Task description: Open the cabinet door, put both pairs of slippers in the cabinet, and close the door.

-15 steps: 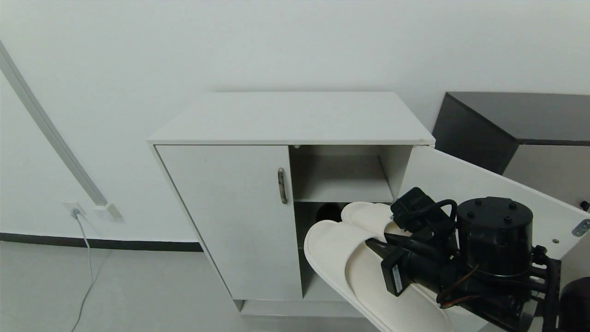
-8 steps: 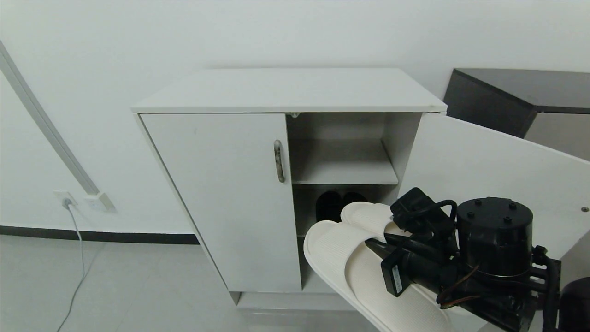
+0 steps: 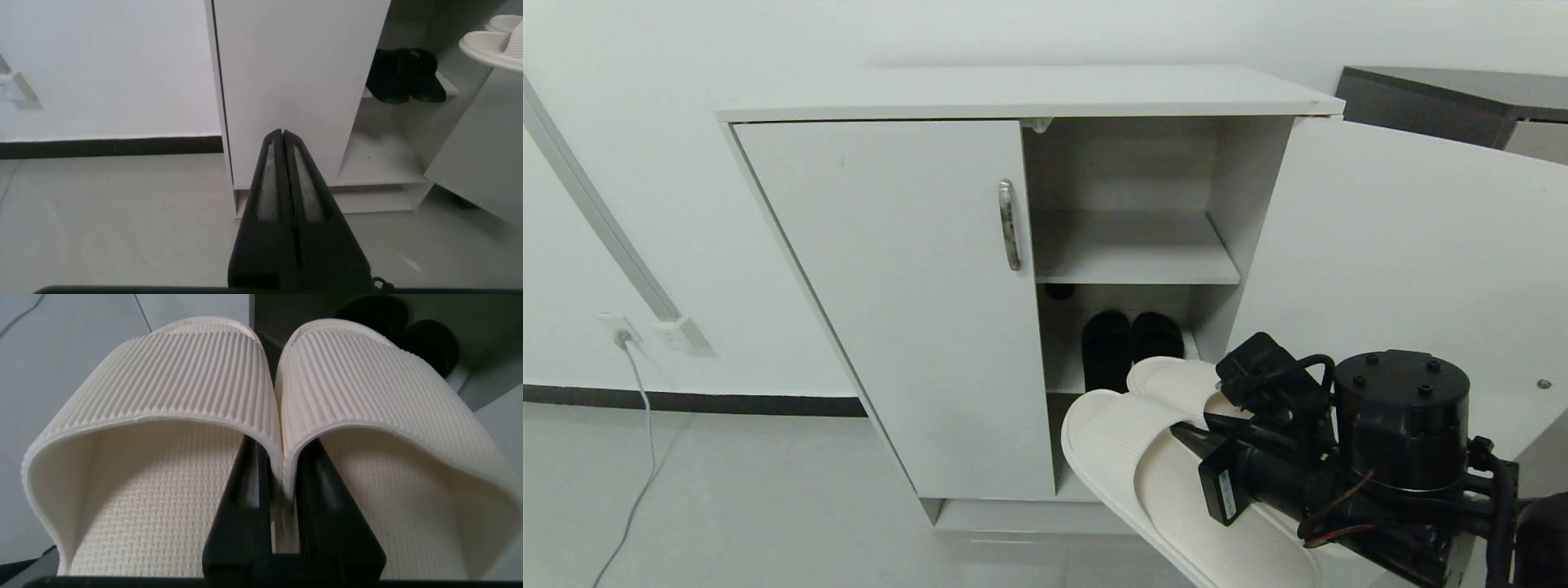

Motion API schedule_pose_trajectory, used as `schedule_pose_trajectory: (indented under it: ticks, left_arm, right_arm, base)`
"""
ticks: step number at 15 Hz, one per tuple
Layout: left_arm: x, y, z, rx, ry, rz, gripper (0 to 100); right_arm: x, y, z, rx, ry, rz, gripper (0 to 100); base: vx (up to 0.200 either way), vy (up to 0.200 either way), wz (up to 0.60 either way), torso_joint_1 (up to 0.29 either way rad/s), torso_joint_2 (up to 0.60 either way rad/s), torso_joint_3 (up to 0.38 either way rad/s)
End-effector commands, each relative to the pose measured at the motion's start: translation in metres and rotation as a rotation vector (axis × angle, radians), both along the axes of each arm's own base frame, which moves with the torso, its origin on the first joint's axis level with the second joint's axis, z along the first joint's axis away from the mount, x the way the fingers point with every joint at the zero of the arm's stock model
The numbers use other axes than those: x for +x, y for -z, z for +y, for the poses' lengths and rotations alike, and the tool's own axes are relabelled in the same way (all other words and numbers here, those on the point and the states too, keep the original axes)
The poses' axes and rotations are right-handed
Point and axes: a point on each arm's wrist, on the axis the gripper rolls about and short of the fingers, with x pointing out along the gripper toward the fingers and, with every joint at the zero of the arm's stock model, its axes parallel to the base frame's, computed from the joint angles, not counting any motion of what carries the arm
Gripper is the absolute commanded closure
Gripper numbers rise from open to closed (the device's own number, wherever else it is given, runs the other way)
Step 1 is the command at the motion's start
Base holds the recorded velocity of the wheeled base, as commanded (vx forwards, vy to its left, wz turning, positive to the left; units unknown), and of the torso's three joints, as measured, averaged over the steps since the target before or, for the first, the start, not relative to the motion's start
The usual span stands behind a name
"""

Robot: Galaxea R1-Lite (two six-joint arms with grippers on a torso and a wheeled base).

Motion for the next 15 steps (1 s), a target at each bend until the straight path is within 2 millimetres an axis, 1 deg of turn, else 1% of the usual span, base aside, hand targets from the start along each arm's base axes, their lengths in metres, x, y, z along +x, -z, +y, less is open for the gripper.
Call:
schedule_pose_trajectory:
  ticks: [1,4,11,15]
  left_arm:
    - [0.0001,0.0002,0.0,0.0,0.0,0.001,100]
    - [0.0001,-0.0003,0.0,0.0,-0.001,0.001,100]
    - [0.0002,0.0002,0.0,0.0,0.0,0.003,100]
    - [0.0,-0.0002,0.0,0.001,0.0,0.0,100]
  right_arm:
    - [0.0001,0.0006,0.0003,-0.003,0.0,0.001,100]
    - [0.0001,0.0012,0.0003,-0.004,-0.002,0.002,100]
    - [-0.0005,0.0003,-0.0003,0.0,-0.001,0.001,100]
    - [-0.001,0.0039,-0.0002,-0.023,-0.009,0.001,100]
  base:
    - [0.0,0.0,0.0,0.002,0.42,0.437]
    - [0.0,0.0,0.0,0.001,0.17,0.165]
    - [0.0,0.0,0.0,0.0,0.0,0.0]
    - [0.0,0.0,0.0,0.0,0.0,0.0]
